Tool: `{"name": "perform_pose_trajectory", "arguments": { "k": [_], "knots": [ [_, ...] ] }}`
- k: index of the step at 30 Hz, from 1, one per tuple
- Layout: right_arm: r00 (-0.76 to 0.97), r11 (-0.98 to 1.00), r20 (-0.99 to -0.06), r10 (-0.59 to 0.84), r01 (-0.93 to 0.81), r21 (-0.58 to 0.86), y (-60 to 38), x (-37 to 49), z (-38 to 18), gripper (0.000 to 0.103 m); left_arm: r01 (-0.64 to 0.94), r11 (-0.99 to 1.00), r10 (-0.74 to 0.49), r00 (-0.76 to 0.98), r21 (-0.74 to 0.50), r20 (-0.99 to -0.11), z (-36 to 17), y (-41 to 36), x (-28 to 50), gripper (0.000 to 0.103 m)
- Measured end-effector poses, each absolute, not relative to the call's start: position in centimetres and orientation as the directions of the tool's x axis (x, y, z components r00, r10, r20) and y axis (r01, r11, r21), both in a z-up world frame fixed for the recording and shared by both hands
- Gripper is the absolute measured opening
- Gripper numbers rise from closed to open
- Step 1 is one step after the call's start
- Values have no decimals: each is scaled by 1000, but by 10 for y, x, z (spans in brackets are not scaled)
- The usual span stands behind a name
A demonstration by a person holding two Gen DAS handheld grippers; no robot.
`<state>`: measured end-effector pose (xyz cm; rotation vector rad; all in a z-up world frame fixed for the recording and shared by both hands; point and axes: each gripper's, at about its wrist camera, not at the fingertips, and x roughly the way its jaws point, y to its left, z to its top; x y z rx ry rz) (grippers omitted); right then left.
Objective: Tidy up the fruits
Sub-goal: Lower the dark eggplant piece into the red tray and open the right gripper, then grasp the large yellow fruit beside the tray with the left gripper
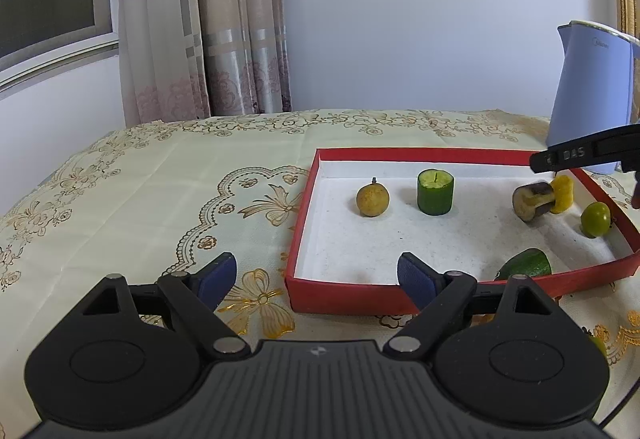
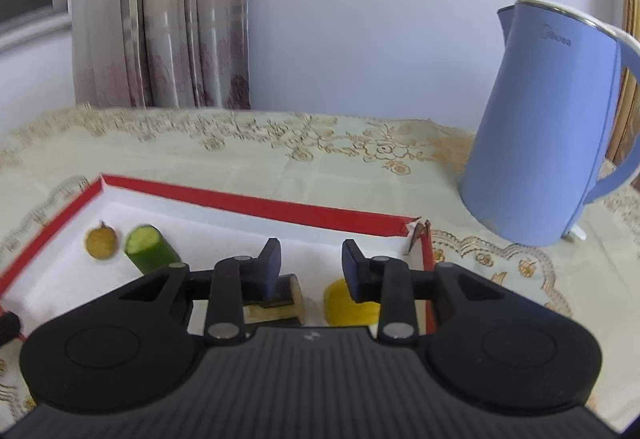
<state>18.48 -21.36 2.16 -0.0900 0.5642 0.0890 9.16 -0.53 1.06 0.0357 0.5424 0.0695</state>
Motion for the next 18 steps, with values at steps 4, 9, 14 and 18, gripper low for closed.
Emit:
{"name": "perform_pose_trajectory", "arguments": {
  "k": [4,9,14,18],
  "knots": [
    [838,993,-542,61,-108,-55,-214,186,18,31,-56,997,76,854,55,-514,10,-6,92,88],
    [858,994,-507,76,-108,-33,-218,169,25,32,-60,997,78,855,52,-513,10,-5,92,88],
    [896,990,-431,103,-135,-43,-222,123,40,57,-60,997,77,856,51,-512,10,-5,92,88],
    [907,985,-397,141,-167,-31,-225,82,49,62,-62,997,78,854,49,-515,10,-4,92,88]
  ]
}}
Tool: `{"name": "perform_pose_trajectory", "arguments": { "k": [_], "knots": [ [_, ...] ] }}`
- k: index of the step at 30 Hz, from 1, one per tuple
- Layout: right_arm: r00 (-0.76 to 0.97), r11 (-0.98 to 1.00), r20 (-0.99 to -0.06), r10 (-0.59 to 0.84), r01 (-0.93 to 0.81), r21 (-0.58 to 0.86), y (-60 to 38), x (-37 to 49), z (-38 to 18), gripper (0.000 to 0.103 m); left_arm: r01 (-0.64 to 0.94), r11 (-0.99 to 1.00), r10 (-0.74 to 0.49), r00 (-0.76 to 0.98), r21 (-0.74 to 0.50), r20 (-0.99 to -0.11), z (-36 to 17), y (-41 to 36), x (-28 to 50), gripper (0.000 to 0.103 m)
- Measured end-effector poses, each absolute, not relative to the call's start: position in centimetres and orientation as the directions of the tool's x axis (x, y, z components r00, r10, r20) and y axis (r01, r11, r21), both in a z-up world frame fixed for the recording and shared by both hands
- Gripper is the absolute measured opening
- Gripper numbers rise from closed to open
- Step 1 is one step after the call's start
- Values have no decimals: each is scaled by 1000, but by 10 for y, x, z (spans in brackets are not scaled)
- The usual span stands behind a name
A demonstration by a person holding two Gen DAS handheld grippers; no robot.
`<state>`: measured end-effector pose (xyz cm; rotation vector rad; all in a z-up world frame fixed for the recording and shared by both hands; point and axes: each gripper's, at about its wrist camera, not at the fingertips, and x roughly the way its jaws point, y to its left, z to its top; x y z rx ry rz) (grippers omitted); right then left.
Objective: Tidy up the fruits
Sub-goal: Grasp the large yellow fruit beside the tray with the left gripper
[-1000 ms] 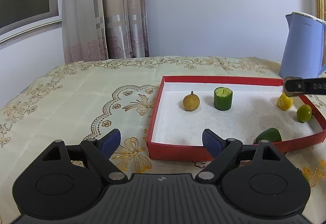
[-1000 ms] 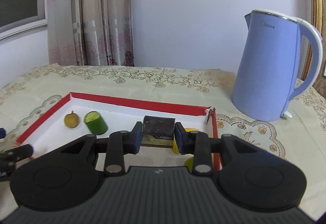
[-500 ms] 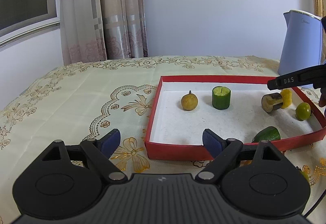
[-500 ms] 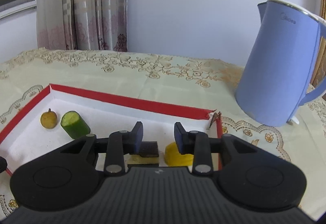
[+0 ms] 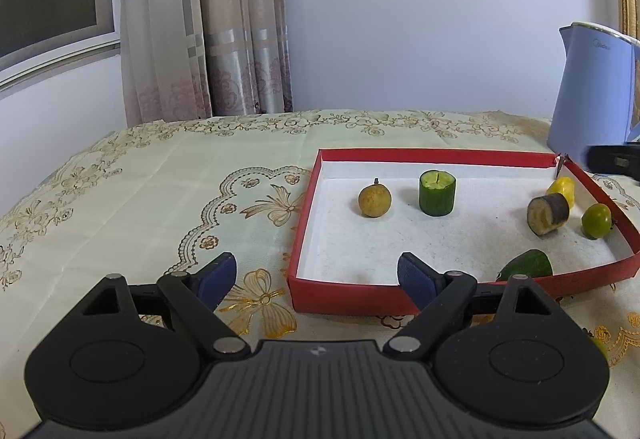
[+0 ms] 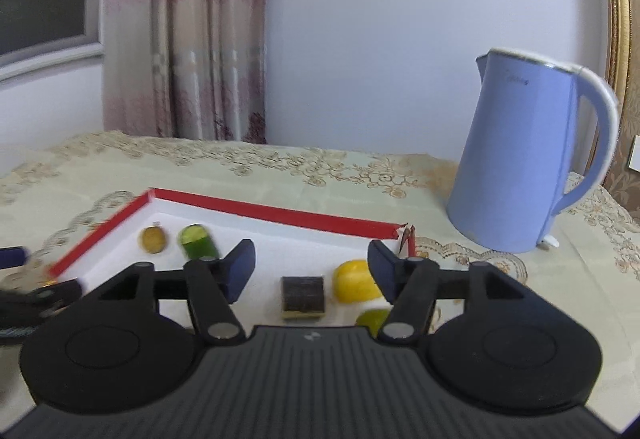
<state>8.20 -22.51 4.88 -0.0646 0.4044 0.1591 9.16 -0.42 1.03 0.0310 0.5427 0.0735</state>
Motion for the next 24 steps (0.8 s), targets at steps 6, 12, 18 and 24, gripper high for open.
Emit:
{"name": "perform_pose_trajectory", "arguments": {
  "k": [6,12,18,24],
  "knots": [
    [922,977,-352,159,-198,-79,-211,24,51,87,-62,997,77,856,46,-512,11,-4,91,88],
    [934,969,-338,119,-184,-167,-190,-17,36,96,-47,999,55,858,28,-510,13,-3,90,88],
    [945,969,-319,78,-147,-199,-193,-43,24,92,33,999,-42,843,-26,-537,20,-3,73,88],
    [929,981,-354,106,-156,-116,-205,-41,16,81,196,980,-175,804,-24,-568,12,-13,40,88]
  ]
}}
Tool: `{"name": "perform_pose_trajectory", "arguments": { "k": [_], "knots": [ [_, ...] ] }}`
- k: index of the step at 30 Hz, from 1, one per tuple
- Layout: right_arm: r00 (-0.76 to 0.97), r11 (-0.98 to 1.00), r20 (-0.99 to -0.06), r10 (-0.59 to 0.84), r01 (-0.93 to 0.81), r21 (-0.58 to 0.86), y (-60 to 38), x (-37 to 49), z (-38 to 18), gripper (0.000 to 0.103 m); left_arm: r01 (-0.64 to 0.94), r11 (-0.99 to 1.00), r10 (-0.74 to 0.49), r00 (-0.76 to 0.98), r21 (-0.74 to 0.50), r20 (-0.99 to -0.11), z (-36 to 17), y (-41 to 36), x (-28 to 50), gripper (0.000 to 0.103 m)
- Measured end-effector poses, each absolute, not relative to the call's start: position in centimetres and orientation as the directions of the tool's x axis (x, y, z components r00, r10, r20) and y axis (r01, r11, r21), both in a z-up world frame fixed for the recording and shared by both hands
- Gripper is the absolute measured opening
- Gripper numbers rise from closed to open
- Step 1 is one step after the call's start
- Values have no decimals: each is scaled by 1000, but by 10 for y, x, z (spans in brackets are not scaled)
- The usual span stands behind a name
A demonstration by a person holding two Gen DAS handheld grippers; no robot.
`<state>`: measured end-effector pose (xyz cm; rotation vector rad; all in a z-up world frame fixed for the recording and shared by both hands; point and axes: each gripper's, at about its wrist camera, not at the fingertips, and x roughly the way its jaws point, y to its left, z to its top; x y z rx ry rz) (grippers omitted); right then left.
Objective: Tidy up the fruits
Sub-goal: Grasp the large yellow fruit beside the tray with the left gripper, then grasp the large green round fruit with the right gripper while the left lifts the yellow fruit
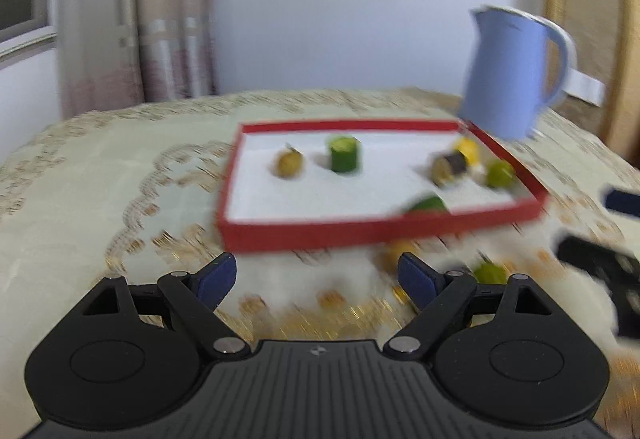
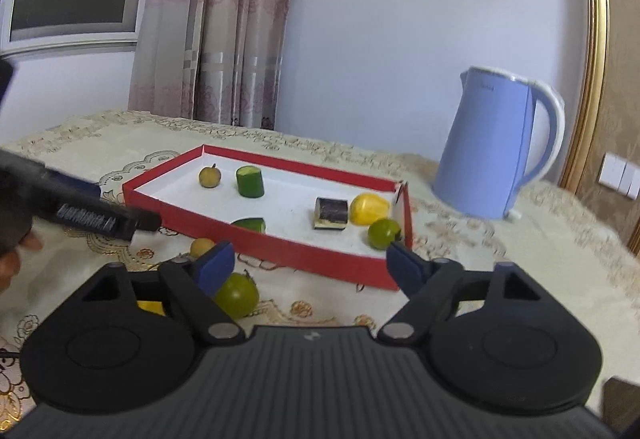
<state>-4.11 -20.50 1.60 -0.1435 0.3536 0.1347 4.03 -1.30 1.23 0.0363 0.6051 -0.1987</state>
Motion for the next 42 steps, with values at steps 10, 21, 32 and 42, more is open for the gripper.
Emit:
{"name": "perform_pose_trajectory", "arguments": {
  "k": [10,21,32,42],
  "knots": [
    [937,982,-339,84,-136,-134,-206,-47,11,90,323,943,-227,794,76,-564,5,-44,10,88],
    [940,987,-331,75,-119,-112,-216,-49,10,92,422,902,-282,728,85,-625,-6,-74,12,52],
    [937,986,-337,88,-129,-104,-217,-48,5,93,438,898,-309,704,49,-639,-11,-71,15,40],
    [924,976,-354,146,-194,-103,-211,-43,2,87,368,928,-264,766,63,-586,2,-47,9,40]
  ]
}}
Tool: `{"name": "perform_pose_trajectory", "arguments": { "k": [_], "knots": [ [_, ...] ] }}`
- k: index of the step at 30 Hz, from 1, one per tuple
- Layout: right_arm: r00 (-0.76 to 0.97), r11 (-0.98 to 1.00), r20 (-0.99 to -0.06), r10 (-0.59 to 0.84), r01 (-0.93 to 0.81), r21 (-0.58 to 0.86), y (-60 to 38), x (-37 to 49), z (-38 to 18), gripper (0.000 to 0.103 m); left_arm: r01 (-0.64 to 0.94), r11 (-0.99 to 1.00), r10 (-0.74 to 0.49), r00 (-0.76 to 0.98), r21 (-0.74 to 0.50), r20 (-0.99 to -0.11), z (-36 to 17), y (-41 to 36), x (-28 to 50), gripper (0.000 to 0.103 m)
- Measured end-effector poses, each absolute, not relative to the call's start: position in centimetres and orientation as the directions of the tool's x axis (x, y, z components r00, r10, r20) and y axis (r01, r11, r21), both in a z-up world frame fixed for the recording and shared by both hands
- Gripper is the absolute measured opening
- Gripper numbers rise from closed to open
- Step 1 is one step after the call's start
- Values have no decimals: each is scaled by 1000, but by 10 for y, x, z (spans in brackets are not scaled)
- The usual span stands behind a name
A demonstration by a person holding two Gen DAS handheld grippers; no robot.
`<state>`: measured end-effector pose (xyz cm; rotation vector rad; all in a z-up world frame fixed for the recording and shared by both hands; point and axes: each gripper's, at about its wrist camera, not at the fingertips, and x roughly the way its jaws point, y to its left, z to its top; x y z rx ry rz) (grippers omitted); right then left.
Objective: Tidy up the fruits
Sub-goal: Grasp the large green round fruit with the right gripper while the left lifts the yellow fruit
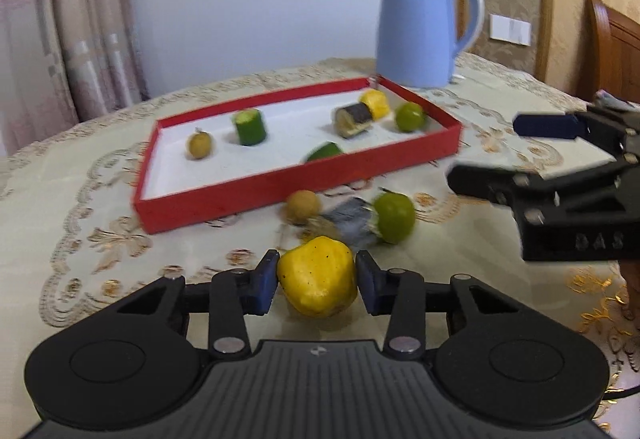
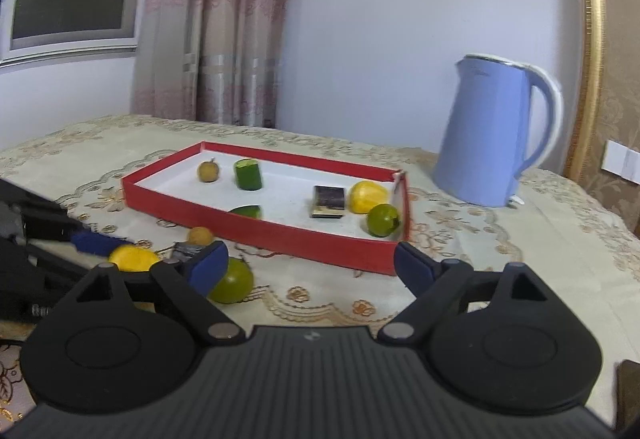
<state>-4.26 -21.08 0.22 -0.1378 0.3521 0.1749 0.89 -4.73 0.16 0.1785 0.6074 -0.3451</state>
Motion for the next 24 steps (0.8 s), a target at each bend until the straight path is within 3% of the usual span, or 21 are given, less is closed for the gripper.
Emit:
{"name": "perform_pose_trajectory", "arguments": {
  "k": [3,9,19,24],
  "knots": [
    [895,962,-406,187,-251,-110,-202,-35,-1,80,321,944,-227,791,71,-568,6,-37,12,40],
    [834,934,-500,235,-337,-122,-191,-14,-10,51,295,954,-217,807,56,-549,13,-26,12,40],
    [790,895,-546,278,-419,-152,-178,-2,-14,50,292,956,-225,812,41,-539,13,-23,13,40],
    [769,882,-569,290,-445,-152,-171,7,-18,39,288,957,-223,814,40,-536,14,-22,13,40]
  ]
}}
